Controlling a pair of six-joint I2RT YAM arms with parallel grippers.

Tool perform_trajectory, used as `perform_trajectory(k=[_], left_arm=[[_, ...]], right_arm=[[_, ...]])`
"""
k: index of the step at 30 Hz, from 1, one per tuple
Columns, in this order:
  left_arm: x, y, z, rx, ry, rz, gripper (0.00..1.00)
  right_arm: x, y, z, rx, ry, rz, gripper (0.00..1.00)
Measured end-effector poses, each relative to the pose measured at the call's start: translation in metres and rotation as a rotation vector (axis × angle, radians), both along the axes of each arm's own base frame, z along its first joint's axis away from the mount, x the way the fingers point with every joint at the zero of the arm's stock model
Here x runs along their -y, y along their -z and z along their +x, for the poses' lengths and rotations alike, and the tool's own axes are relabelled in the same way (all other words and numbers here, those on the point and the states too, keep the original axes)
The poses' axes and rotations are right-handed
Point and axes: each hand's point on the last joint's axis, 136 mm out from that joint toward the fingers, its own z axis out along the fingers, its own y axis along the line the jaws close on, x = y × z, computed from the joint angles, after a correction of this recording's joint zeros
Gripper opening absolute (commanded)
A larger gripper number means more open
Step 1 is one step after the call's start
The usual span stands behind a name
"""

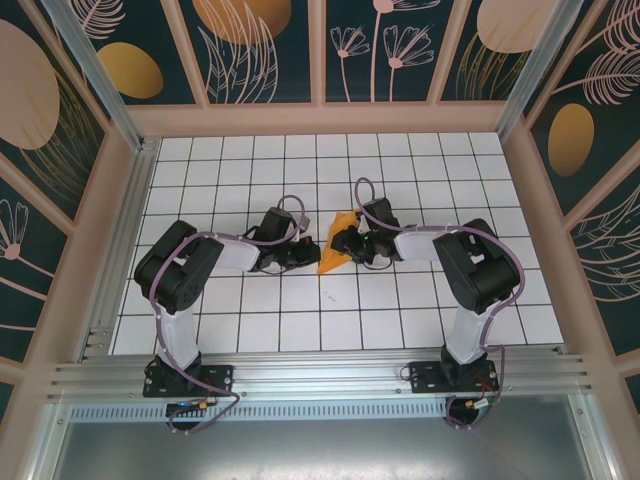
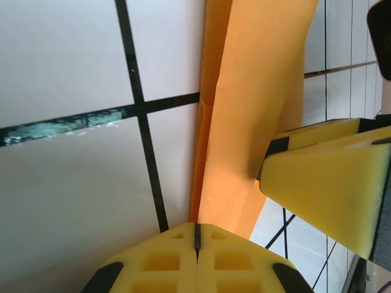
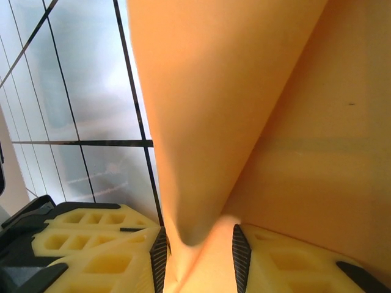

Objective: Fold a paper plane with a square sheet of paper (pick it up from the middle)
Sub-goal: Fourth fold the wing at the center of the table.

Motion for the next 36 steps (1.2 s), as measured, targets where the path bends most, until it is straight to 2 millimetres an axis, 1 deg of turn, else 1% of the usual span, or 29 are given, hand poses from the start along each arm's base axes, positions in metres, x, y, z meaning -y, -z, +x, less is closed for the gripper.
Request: perform_trajectory(k=[12,19,31,36], left_arm=[[0.001,-0.001,-0.002,-0.009,0.01,-0.014,0.0],[0.002,0.001,-0.002,-0.014,0.016,-0.019,0.0],[0.002,0.001,-0.001,-0.024,0.011,-0.006,0.0],[0.001,0.001,0.0,-0.033,0.002,-0.001,0.08]], right_arm=[[-0.001,0.002,0.002,-0.001,-0.013,-0.012,0.37],[-0.001,0.003,0.004,-0.014,-0.023,-0.031,0.34],[-0.004,0.009,0.009,-0.018,-0.035,-0.109,0.31],[-0.005,0.011,0.011,-0.01,-0.039,-0.153,0.31]])
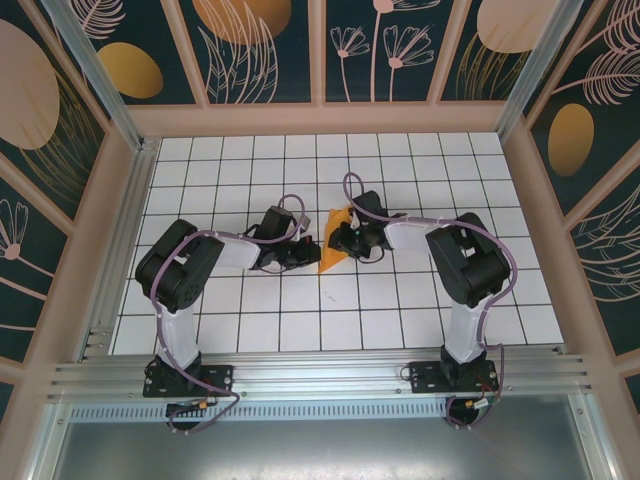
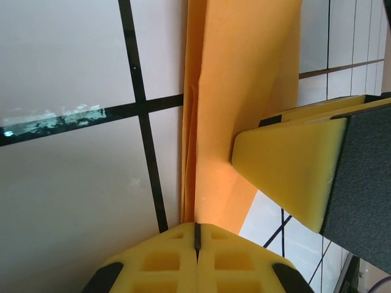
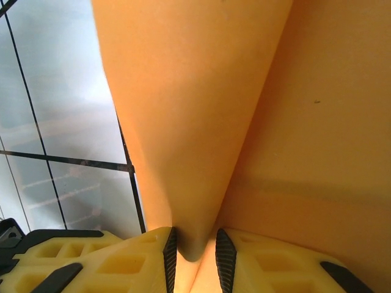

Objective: Fold a paper plane with a square sheet of paper (pick it up from the middle)
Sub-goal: Fourth fold the wing at the center of the table.

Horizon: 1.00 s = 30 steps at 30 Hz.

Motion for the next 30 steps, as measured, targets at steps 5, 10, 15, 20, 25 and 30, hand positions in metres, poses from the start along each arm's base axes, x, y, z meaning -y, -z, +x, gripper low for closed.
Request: perform_trajectory(k=[5,10,15,20,25,30], left_arm=[[-0.002,-0.006,0.004,0.009,-0.032,0.006,0.13],[-0.006,-0.017,0.001,0.019,-0.056,-0.012,0.15],[-0.008,-0.013,-0.007,-0.003,-0.06,-0.012,0.2],[-0.002,-0.01,-0.018,-0.009,-0.033,-0.007,0.25],[0.002,-0.01,-0.021,0.003,-0.008,0.016,0.23],[0.002,-0.012,-0.014,0.032,-0.001,0.052,0.23]], right_arm=[[-0.001,0.001,0.002,0.0,0.002,-0.027,0.31],[-0.002,0.002,0.003,0.012,0.008,-0.06,0.31],[-0.002,0.003,0.004,0.013,0.013,-0.065,0.31],[-0.001,0.003,0.004,0.004,0.025,-0.062,0.31],[-0.001,0.004,0.004,-0.002,0.036,-0.055,0.3],[-0.001,0.005,0.004,-0.005,0.04,-0.052,0.3]])
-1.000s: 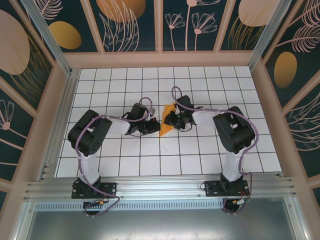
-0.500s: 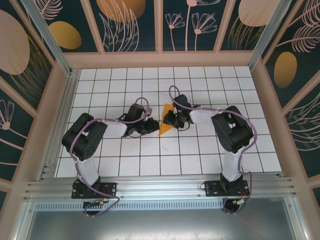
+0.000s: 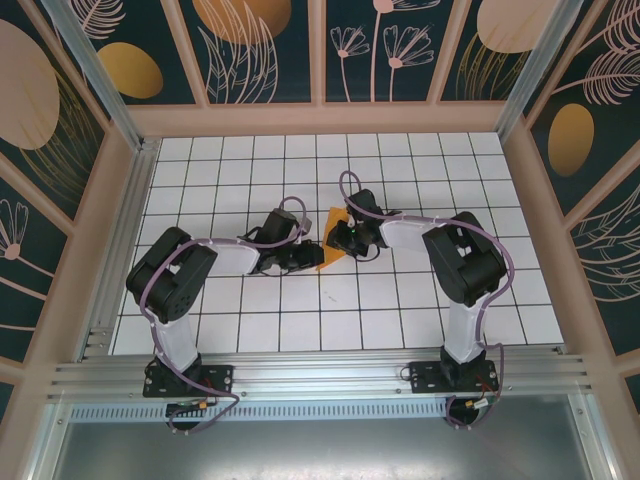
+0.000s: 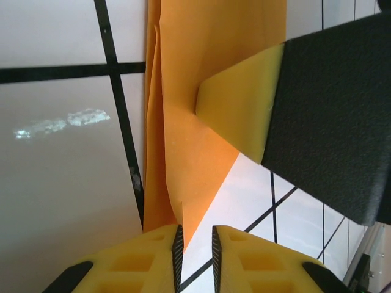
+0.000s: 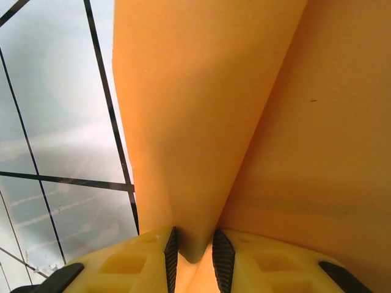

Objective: Fold a paper plane with a square sheet of paper (pick it up from the middle)
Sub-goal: Fourth fold the wing at the center of the table.

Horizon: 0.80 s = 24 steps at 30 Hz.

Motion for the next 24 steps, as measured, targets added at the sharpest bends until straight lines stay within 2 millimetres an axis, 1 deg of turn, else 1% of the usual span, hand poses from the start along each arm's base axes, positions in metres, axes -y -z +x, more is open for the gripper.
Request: perform_trajectory(k=[6,10,13,24], left_arm=[[-0.002,0.004,0.004,0.011,0.005,0.034,0.22],[-0.003,0.01,0.003,0.001,0.01,0.051,0.23],[-0.003,0.01,0.003,0.003,0.014,0.053,0.22],[-0.007,0.015,0.006,-0.001,0.014,0.107,0.03]], right_arm=[[0.0,0.0,0.0,-0.003,0.007,0.004,0.3],[0.0,0.0,0.0,-0.004,0.013,0.007,0.3],[0.0,0.0,0.0,-0.004,0.013,0.007,0.3],[0.0,0.001,0.001,-0.001,0.016,0.011,0.29]])
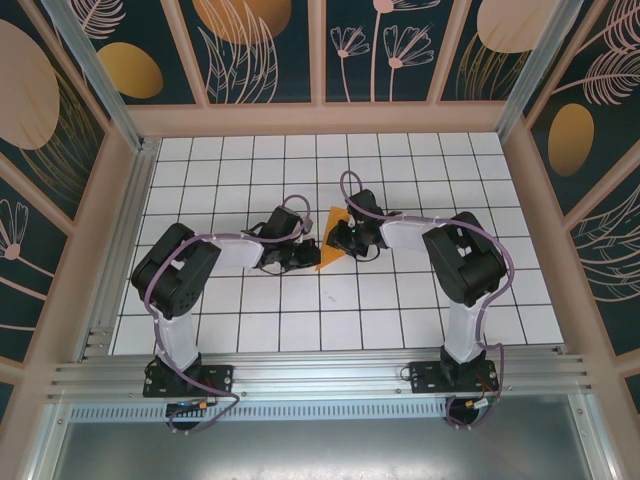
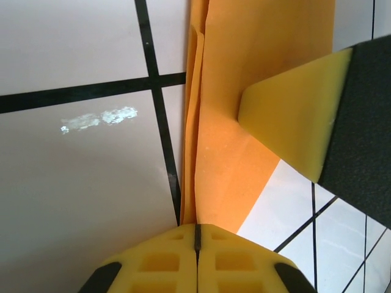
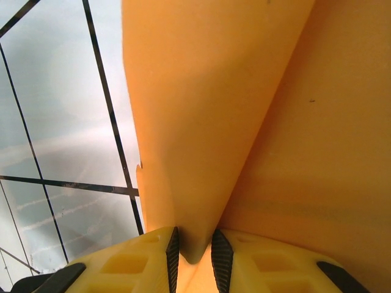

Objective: Fold a paper plane with a square sheet of paper (pick it up from the middle)
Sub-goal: Fourth fold the wing at the center of the table.

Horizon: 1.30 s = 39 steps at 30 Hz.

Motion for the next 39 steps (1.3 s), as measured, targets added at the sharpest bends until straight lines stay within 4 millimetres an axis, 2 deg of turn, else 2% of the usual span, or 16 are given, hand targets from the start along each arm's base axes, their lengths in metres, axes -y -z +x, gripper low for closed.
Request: perform_trajectory(k=[2,13,18,20,26,31,35,39], left_arm=[[0.0,0.0,0.0,-0.001,-0.002,0.004,0.0],[-0.001,0.0,0.002,-0.011,-0.024,0.011,0.0],[-0.002,-0.001,0.003,-0.018,-0.043,0.009,0.13],[-0.003,-0.003,0.004,-0.021,-0.056,0.005,0.14],[-0.005,-0.024,0.004,0.001,-0.089,-0.047,0.09],[0.005,-0.036,0.005,0.017,-0.075,-0.104,0.07],[0.013,-0.031,0.003,0.008,-0.054,-0.104,0.05],[0.016,-0.016,0.003,-0.026,-0.051,-0.07,0.04]], right_arm=[[0.0,0.0,0.0,0.001,0.0,0.0,0.29],[0.0,0.0,0.0,0.001,0.001,0.013,0.29],[-0.001,0.0,0.001,0.002,0.005,0.019,0.28],[-0.001,0.0,0.001,0.001,0.004,0.02,0.28],[-0.001,0.0,0.001,0.001,0.004,0.02,0.28],[-0.001,0.0,0.001,0.001,0.004,0.02,0.27],[-0.001,0.0,0.001,0.0,0.004,0.02,0.27],[0.0,0.0,0.001,-0.001,0.004,0.019,0.27]])
